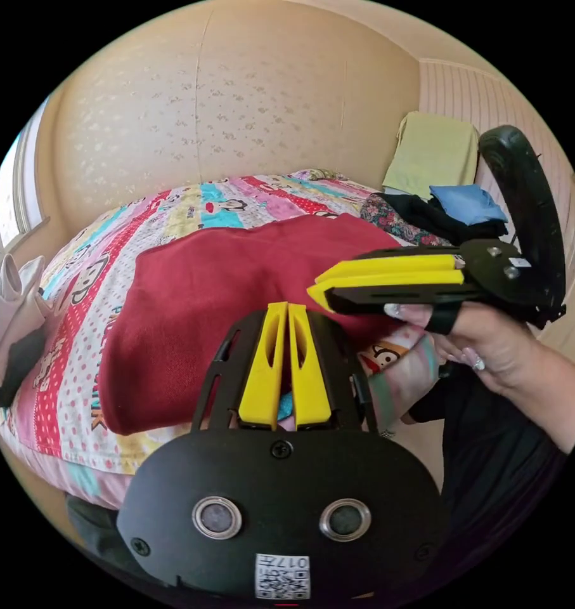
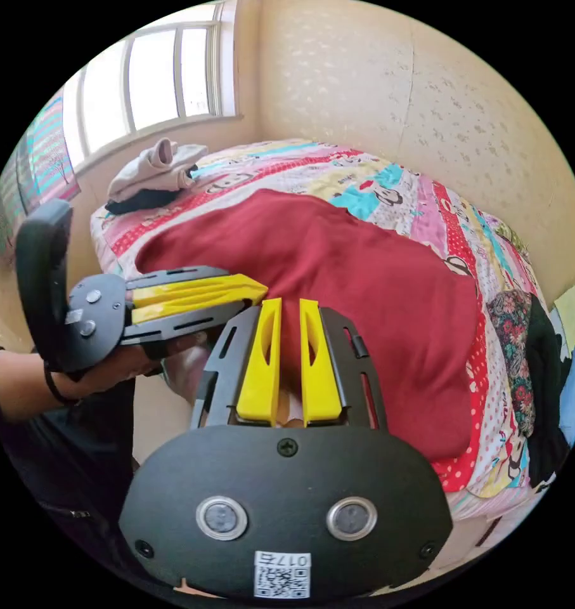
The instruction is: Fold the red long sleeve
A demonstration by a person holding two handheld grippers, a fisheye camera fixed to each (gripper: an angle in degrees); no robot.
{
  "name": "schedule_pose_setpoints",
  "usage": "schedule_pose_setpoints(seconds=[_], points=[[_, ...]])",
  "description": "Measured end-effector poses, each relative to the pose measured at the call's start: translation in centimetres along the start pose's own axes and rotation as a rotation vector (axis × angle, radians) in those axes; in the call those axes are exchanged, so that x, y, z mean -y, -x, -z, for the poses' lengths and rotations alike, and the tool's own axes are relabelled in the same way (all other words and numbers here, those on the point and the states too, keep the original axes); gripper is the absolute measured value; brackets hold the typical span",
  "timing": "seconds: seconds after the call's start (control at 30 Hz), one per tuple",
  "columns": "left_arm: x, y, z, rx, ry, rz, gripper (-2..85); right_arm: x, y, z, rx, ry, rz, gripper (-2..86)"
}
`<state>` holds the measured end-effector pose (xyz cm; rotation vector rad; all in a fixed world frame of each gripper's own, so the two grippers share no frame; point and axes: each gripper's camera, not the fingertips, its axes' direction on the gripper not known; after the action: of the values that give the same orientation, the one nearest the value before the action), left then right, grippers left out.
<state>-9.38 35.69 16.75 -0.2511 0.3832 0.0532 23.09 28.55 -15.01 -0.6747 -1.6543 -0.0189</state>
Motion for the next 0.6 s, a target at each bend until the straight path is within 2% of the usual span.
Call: schedule_pose_setpoints(seconds=[0.07, 0.17, 0.27, 0.4, 0.5, 0.6], points=[[-0.3, 0.1, 1.4, 0.034, 0.018, -0.010, -0.9, -2.2, -0.1, 0.5, -0.006, -0.048, -0.043, 5.3], [-2.3, 1.8, 4.7, 0.170, 0.010, 0.136, -0.9, -3.2, -0.7, 0.9, 0.012, -0.054, -0.084, 4.7], [-5.0, 4.9, 8.8, 0.249, -0.076, 0.315, -0.4, -4.0, -1.3, 1.2, 0.030, -0.064, -0.093, 4.4], [-7.7, 10.2, 10.2, 0.194, -0.012, 0.543, 6.5, -5.0, -1.9, 1.5, 0.045, -0.086, -0.109, 4.2], [-8.6, 12.9, 9.1, 0.132, 0.017, 0.596, 8.5, -5.4, -2.2, 1.9, 0.055, -0.089, -0.117, 4.1], [-8.8, 15.7, 8.8, 0.041, -0.027, 0.664, 8.6, -5.7, -2.9, 2.2, 0.082, -0.096, -0.131, 4.1]])
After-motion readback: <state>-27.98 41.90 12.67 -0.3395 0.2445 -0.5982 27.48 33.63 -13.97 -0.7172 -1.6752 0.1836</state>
